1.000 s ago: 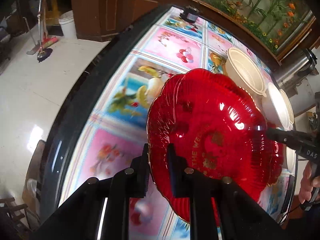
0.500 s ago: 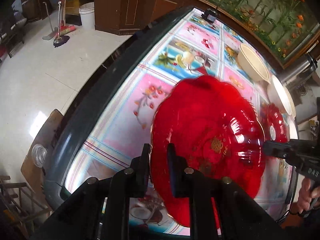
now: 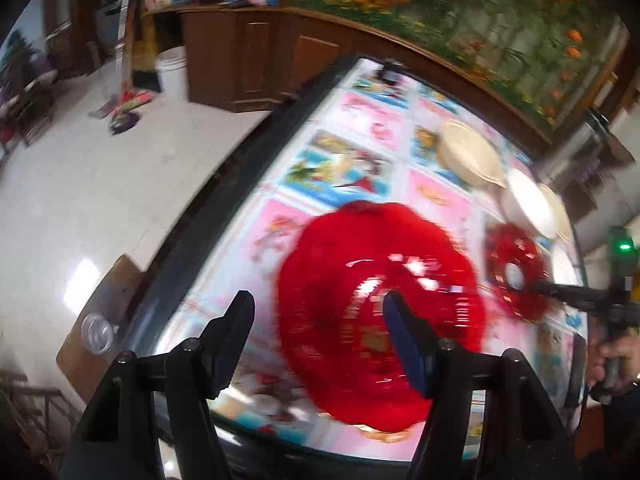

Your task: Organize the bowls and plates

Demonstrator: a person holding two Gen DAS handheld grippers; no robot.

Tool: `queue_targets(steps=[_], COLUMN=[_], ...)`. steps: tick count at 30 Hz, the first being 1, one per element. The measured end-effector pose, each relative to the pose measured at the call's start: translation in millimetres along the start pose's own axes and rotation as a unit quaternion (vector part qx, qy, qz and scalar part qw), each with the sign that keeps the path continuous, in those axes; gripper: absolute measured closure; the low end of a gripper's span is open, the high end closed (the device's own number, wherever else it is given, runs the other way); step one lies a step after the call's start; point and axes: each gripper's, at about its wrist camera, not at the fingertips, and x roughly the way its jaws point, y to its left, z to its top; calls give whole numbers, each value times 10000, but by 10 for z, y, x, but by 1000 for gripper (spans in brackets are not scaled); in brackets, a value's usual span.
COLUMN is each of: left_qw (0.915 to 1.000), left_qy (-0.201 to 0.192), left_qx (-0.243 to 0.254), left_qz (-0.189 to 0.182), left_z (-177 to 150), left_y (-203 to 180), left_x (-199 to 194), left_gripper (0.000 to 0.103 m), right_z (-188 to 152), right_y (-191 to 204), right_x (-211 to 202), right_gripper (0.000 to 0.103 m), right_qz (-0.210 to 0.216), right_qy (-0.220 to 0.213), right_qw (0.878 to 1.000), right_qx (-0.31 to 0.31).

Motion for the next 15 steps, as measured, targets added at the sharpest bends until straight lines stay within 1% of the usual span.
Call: queue_targets(steps=[2,3,4,6,8,10,13,14,15], left_qw=[9997,9993,9988,9969,9946,9922,9861,9838,9810], left_qy=[75,116,141,257,327,431,629,707,807], left_qx=[181,290,387,599,809,956,1255,1329,1393], left_qz=[-114,-185,-251,-433,-563,-679,-889,-974,-1084], left_z=[28,33,32,40,31,-4,-76,-101,-134], left_y=[-184,-289,-381,-588,-794,-964,-1287,-1368,-1464], left_x=[30,48,61,107,152,200,300,331,370], left_gripper=[37,37,37,37,37,36,36,36,36], right_z=[-101,-155,-188,-323,-458,-630,-963,-1053,-1150], right_y=[-136,-163,-211,-274,-259,-246,-250,-249,-265], right_x=[67,106,122,137,97,47,-26,-74,-187], right_gripper=[97,97,97,97,97,97,97,97,97], right_qz=[40,-57,-64,106,86,274,470,577,721], right_qy=[131,194,264,369,379,502,765,787,671], right_qw=[9998,9997,9995,9990,9990,9980,9955,9948,9946], right_qx=[166,136,147,246,220,255,295,277,318])
